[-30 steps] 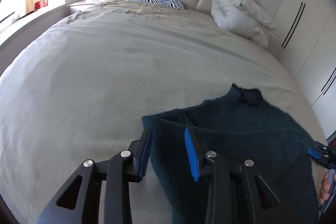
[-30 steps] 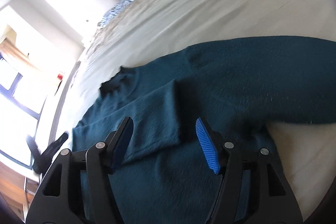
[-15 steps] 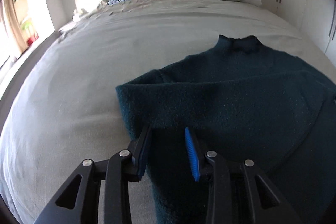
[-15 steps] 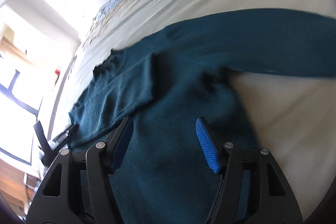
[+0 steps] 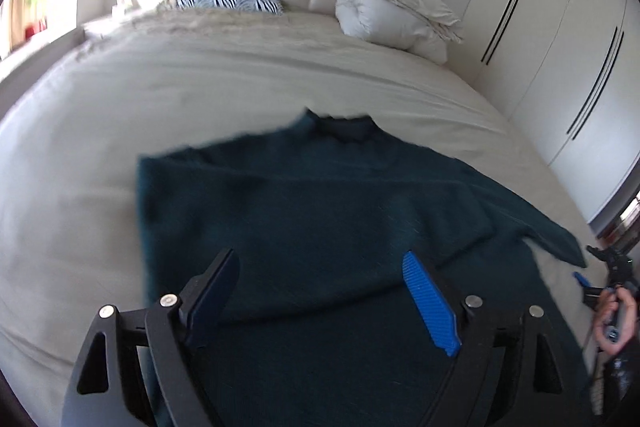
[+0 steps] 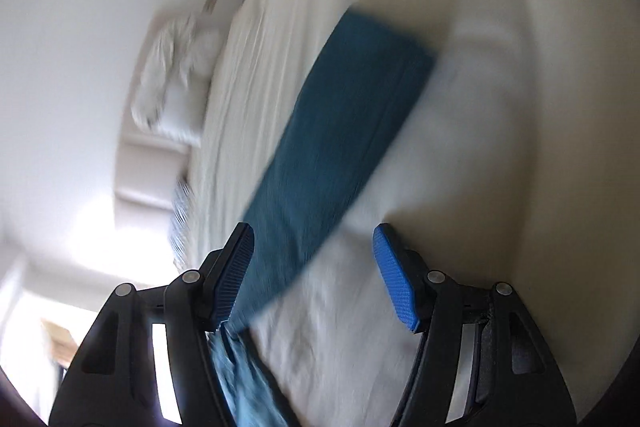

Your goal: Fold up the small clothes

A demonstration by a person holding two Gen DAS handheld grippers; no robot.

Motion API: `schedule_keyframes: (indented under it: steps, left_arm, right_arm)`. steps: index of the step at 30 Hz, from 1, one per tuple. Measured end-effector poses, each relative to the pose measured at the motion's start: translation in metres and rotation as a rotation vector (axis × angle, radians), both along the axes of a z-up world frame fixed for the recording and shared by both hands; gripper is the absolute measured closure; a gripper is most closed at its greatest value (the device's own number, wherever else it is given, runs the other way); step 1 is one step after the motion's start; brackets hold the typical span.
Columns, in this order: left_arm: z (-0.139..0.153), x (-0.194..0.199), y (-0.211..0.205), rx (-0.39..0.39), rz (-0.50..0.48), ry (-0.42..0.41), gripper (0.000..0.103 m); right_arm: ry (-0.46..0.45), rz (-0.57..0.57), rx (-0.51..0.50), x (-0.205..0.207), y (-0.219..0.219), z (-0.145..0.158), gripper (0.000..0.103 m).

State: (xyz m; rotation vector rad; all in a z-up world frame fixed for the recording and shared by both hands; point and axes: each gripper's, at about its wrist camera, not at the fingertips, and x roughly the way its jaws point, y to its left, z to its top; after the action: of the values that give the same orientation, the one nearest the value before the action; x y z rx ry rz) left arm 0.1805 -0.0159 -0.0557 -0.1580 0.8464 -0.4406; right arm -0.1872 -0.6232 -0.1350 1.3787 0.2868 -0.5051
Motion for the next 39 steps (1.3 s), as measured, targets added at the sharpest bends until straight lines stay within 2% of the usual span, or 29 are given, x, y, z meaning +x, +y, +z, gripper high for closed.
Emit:
schedule_keyframes:
  steps: [6, 9, 11, 12, 13, 16, 19, 23, 26, 29, 31, 33, 36, 39]
  left_arm:
    - [-0.008, -0.017, -0.023, -0.097, -0.014, 0.091, 0.019]
    - [-0.012, -0.017, -0.029, -0.105, -0.022, 0.11, 0.02]
    - [-0.013, -0.017, -0.028, -0.12, -0.03, 0.122, 0.024]
    - [-0.013, -0.017, -0.027, -0.13, -0.033, 0.13, 0.024]
    - [-0.013, -0.016, -0.028, -0.138, -0.033, 0.137, 0.024]
    - [-0.011, -0.015, -0.022, -0.18, -0.033, 0.147, 0.024]
    - [-0.009, -0.012, -0.017, -0.222, -0.03, 0.157, 0.024]
    - [-0.01, -0.007, -0.011, -0.293, -0.023, 0.185, 0.024]
    - [-0.013, -0.002, -0.01, -0.362, -0.023, 0.229, 0.024]
    - [-0.019, 0.002, -0.014, -0.433, -0.04, 0.278, 0.024]
    - [-0.027, 0.005, -0.018, -0.495, -0.048, 0.33, 0.023]
    - [-0.037, 0.008, -0.022, -0.542, -0.051, 0.387, 0.021]
    - [-0.051, 0.01, -0.03, -0.6, -0.054, 0.453, 0.018]
    - [-0.058, 0.015, -0.047, -0.65, -0.07, 0.499, 0.018]
  right_arm:
    - [0.031, -0.028, -0.03, 0.01, -0.032, -0.001, 0.042]
    - [0.08, -0.023, -0.091, 0.017, -0.043, 0.005, 0.045]
    - [0.12, -0.013, -0.119, 0.025, -0.048, 0.014, 0.06]
    - [0.147, -0.006, -0.127, 0.028, -0.051, 0.017, 0.079]
    - [0.156, -0.002, -0.129, 0.03, -0.056, 0.021, 0.087]
    - [0.199, 0.029, -0.219, 0.048, -0.047, 0.048, 0.094]
    - [0.253, 0.127, -0.397, 0.084, -0.008, 0.096, 0.094]
    - [0.32, 0.365, -0.716, 0.158, 0.09, 0.153, 0.095]
    - [0.376, 0.566, -0.964, 0.207, 0.187, 0.167, 0.095]
    - [0.433, 0.752, -1.18, 0.238, 0.286, 0.15, 0.095]
    - [0.457, 0.851, -1.245, 0.25, 0.33, 0.128, 0.095]
    - [0.494, 0.948, -1.251, 0.259, 0.358, 0.102, 0.095]
    - [0.54, 1.017, -1.256, 0.258, 0.384, 0.068, 0.095]
    - [0.542, 1.014, -1.225, 0.252, 0.385, 0.053, 0.092]
